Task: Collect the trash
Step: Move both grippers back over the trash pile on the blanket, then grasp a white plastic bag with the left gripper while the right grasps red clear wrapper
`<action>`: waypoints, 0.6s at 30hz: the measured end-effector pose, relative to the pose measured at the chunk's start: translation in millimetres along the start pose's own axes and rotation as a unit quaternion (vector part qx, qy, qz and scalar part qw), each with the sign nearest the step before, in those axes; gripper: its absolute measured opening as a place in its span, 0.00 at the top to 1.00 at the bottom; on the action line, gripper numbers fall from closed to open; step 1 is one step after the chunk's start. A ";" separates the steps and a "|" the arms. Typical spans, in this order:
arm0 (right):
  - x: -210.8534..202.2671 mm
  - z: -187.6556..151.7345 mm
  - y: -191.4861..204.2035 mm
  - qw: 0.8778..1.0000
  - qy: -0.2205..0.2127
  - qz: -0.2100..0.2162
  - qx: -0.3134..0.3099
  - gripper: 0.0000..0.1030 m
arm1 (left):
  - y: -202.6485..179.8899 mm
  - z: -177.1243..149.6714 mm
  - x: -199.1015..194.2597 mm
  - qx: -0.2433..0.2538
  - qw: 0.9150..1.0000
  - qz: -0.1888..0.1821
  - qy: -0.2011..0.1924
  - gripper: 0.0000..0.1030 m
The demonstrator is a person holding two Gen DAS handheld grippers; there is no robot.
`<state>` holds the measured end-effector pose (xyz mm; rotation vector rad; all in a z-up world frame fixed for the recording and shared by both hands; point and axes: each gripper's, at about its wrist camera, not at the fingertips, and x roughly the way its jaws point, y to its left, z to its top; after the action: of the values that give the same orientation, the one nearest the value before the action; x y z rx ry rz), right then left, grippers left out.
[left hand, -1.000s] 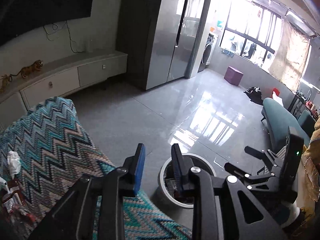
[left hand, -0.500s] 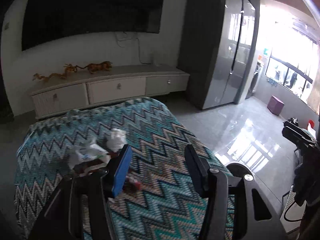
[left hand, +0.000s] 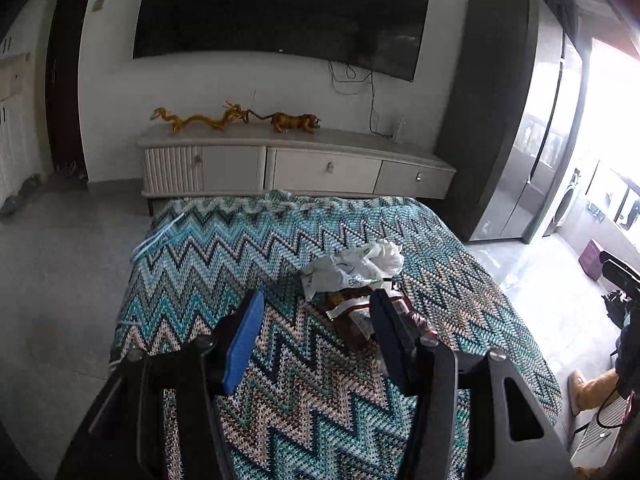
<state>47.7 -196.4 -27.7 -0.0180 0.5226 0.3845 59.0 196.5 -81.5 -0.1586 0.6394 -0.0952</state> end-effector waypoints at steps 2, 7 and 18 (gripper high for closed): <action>8.3 1.4 6.7 1.000 0.007 0.009 -0.007 0.00 | 1.7 -3.7 4.8 -0.001 1.000 -0.006 0.007 0.48; 36.9 -0.1 25.2 0.998 0.035 0.044 -0.026 0.00 | 0.6 -9.6 29.5 0.000 0.999 -0.026 0.038 0.48; 115.6 -25.5 62.7 0.982 0.118 0.138 -0.050 0.05 | -7.7 -6.0 89.2 0.018 0.995 -0.042 0.086 0.48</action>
<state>104.7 -100.2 -101.5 -0.0905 0.7432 0.6855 126.3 175.9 -137.2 -0.1431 0.8015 -0.2038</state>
